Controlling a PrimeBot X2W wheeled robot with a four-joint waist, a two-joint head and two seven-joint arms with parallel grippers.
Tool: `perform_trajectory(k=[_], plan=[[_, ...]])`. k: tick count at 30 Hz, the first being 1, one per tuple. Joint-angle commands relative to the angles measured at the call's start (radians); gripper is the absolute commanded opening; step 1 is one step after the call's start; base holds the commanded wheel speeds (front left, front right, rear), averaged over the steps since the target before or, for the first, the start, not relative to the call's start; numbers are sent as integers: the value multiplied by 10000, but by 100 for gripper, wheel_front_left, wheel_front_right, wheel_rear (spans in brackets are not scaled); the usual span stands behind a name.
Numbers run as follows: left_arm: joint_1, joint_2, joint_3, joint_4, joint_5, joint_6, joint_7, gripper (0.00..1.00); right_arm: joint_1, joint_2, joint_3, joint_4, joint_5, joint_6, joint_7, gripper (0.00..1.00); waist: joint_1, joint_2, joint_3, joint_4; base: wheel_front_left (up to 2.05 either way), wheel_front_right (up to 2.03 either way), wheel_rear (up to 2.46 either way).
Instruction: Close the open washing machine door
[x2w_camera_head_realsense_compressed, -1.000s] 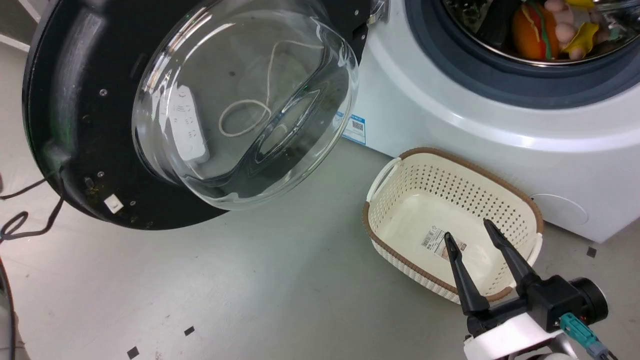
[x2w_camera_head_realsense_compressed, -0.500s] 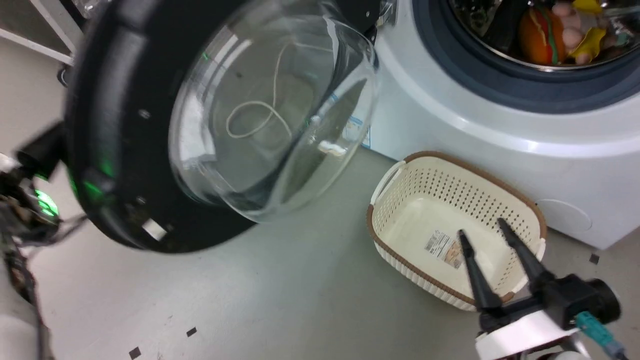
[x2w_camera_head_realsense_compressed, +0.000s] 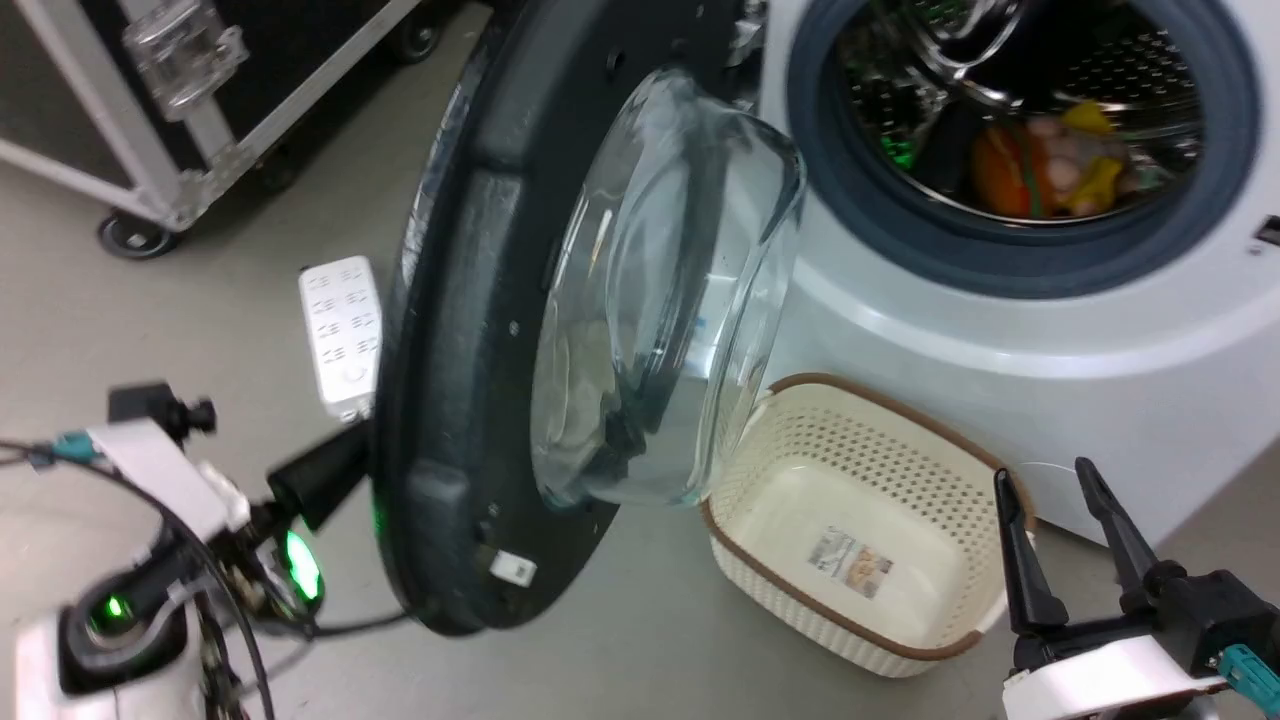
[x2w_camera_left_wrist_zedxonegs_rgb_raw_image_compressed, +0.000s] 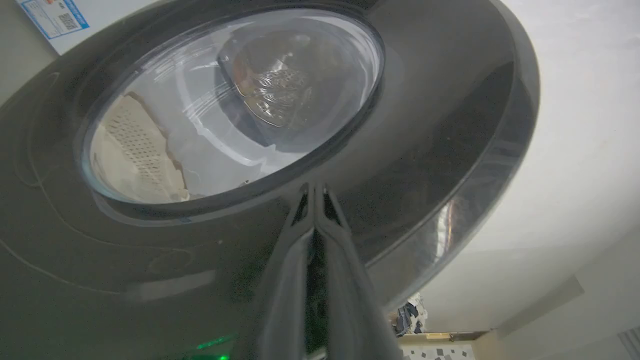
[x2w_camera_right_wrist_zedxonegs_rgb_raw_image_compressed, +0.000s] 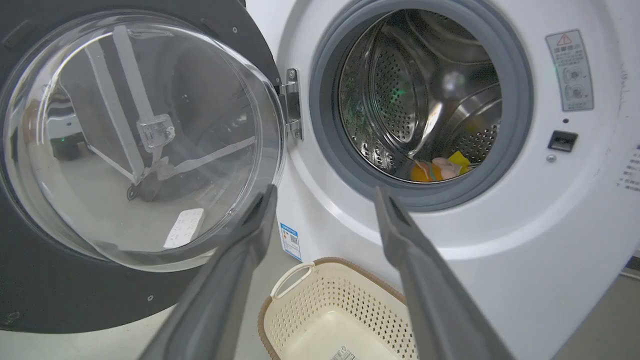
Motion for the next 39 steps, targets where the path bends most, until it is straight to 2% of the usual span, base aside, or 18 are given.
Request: perform_trajectory(k=[1,2,3,4,5,6,8,9,11,20,27,32,33,34,39], plan=[[649,-129,-356,-510,-300,60,-5,0,121,15,22,0,48,8,-41,100,2,0,-193,-367,0,0,0],[649,-129,-356,-510,-300,60,-5,0,121,15,22,0,48,8,-41,100,2,0,-193,-367,0,0,0],[1173,-169,-779,-994,-536,40,-115,0,123,15,67,-17,21,8,-41,100,2,0,-196,-636,0,0,0],[1173,-169,-779,-994,-536,40,-115,0,123,15,67,-17,21,8,-41,100,2,0,-196,-636,0,0,0],[1660,-181,-1347,-1412,-979,94,-427,0,148,15,87,-36,-7,8,-42,100,2,0,-201,-916,0,0,0],[1660,-181,-1347,-1412,-979,94,-427,0,148,15,87,-36,-7,8,-42,100,2,0,-201,-916,0,0,0],[2295,-185,-2308,-1967,-1480,203,-1192,0,215,15,76,-45,-46,8,-42,100,2,0,-172,-1375,0,0,0],[2295,-185,-2308,-1967,-1480,203,-1192,0,215,15,76,-45,-46,8,-42,100,2,0,-172,-1375,0,0,0],[2634,-186,-2897,-2223,-1670,231,-1707,0,231,15,87,-51,-77,8,-42,100,2,0,-125,-1731,0,0,0],[3074,-187,-4817,-2205,-2049,-40,-3664,0,22,15,-36,-218,-174,8,-10,100,2,0,459,-3779,0,0,0],[2011,-188,-5826,-1409,-2479,-355,-5371,0,-162,15,-271,-257,-94,8,-13,100,2,0,1152,-5472,0,0,0],[720,-188,-6159,-550,-2835,-399,-6626,0,-246,15,-231,-250,71,8,-25,100,2,0,1664,-6458,0,0,0],[414,-188,-6136,-297,-2844,-390,-6942,0,-265,15,-197,-232,108,8,-28,100,2,0,1752,-6628,0,0,0],[-543,-188,-6071,456,-3020,-410,-7843,0,-327,15,-99,-183,244,8,-36,100,2,0,1998,-7067,0,0,0],[-2070,-188,-6050,1738,-3286,-576,-9112,0,-417,15,32,-203,443,8,-42,100,2,0,2260,-7477,0,0,0]])
